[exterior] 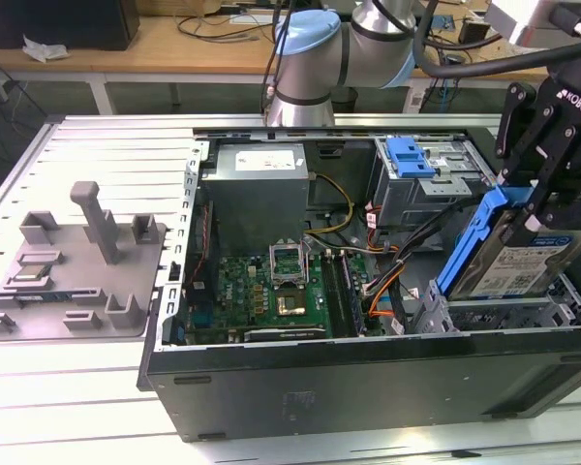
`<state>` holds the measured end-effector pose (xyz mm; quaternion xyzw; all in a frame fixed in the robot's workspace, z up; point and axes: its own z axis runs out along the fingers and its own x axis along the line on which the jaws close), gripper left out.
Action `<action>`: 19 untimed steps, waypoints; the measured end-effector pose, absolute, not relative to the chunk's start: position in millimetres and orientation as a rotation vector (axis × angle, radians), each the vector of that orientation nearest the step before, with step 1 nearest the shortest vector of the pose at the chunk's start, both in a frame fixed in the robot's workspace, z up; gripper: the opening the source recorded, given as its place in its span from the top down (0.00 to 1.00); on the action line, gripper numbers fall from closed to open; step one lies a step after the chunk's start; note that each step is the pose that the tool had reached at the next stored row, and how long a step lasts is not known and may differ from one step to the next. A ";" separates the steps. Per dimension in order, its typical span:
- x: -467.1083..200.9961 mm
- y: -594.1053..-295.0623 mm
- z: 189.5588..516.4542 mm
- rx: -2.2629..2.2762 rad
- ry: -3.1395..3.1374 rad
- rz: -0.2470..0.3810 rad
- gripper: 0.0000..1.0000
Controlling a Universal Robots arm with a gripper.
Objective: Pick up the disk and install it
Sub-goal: 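Insert the disk into the insertion slot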
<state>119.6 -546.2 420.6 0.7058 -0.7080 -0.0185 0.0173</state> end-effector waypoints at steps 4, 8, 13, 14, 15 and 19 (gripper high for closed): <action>119.6 -546.2 417.5 2.193 -2.200 -0.058 0.63; 119.6 -546.2 414.1 2.193 -2.200 -0.058 0.63; 119.6 -546.2 410.7 2.193 -2.200 -0.058 0.63; 119.6 -546.2 410.1 2.193 -2.200 -0.058 0.63; 119.6 -546.2 409.4 2.193 -2.200 -0.058 0.63; 119.6 -546.2 406.3 2.193 -2.200 -0.058 0.63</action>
